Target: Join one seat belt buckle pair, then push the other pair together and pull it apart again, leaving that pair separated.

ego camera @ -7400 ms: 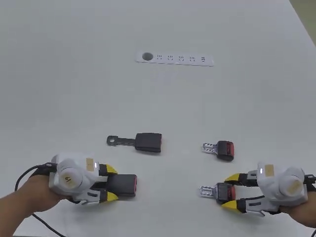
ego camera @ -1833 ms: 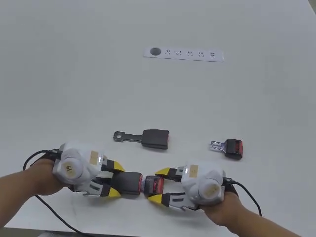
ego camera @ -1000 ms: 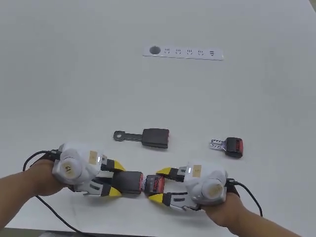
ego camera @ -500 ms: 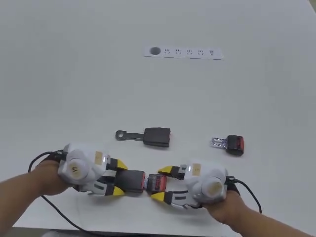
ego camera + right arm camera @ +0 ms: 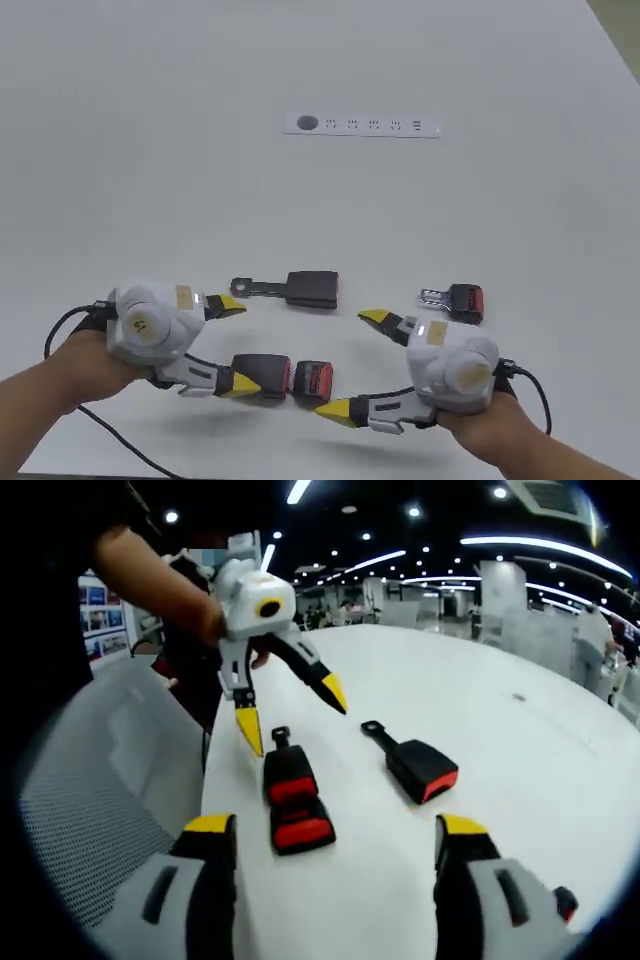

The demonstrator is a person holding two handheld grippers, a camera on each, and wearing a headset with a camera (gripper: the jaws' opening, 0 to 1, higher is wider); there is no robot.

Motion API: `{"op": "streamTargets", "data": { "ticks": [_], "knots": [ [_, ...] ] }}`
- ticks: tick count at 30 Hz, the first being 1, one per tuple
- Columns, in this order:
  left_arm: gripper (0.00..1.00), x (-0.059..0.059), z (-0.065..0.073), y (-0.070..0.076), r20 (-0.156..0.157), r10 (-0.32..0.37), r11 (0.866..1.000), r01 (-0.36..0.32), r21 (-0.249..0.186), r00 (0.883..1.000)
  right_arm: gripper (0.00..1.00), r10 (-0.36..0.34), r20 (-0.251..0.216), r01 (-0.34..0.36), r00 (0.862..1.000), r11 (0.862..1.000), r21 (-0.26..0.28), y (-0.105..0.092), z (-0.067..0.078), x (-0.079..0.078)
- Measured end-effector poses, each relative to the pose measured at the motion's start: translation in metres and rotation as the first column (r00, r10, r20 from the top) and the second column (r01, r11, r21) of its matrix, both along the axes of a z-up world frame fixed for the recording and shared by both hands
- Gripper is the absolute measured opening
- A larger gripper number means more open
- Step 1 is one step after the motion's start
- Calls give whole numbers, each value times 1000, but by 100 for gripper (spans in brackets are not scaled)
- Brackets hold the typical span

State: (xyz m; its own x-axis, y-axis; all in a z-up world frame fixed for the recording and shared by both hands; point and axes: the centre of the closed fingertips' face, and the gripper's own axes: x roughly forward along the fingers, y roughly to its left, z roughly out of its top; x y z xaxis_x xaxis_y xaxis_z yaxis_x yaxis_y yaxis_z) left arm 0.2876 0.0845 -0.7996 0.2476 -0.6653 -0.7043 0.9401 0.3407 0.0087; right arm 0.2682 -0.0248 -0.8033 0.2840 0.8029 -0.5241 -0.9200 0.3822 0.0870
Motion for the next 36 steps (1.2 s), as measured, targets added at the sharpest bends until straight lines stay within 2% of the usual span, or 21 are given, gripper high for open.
{"op": "streamTargets", "data": {
  "ticks": [2,4,5,7,9,12,13,17,19,24,27,29,36],
  "knots": [
    [71,5,8,-2,3,13,1000,-13,-15,1000,82,-21,-2,21,1000,1000,-10,-11,2,6],
    [73,12,13,-3,25,11,1000,-11,-21,1000,82,-30,20,30,999,1000,-4,-19,6,12],
    [74,15,17,-4,31,12,1000,-11,-26,999,82,-41,14,41,999,999,-6,-25,8,16],
    [76,23,22,-5,39,15,999,-14,-36,999,81,-56,24,57,998,998,-30,-37,9,24],
    [78,29,26,-6,60,8,1000,-6,-27,998,81,-64,33,65,997,997,-32,-49,13,32],
    [78,39,30,-8,68,12,999,-10,-31,998,81,-85,34,87,996,995,-41,-64,15,42],
    [78,43,31,-9,75,10,999,-8,-32,997,80,-94,24,95,995,994,-56,-72,13,46],
    [77,53,33,-15,88,-2,1000,4,-27,996,80,-102,36,106,994,989,-102,-98,12,58],
    [77,57,33,-16,85,-2,1000,4,-21,996,80,-101,40,105,994,986,-132,-109,9,62],
    [76,68,30,-21,78,-8,1000,9,-6,997,78,-95,36,99,995,983,-151,-132,7,72],
    [76,72,27,-26,69,-19,1000,19,-2,997,75,-92,19,94,996,982,-162,-142,4,75],
    [76,74,25,-28,62,-26,1000,26,1,998,69,-92,-3,90,996,983,-157,-148,0,78],
    [73,81,7,-32,25,-51,999,51,16,998,71,-55,-15,51,998,981,-188,-152,-7,83]
  ]
}}
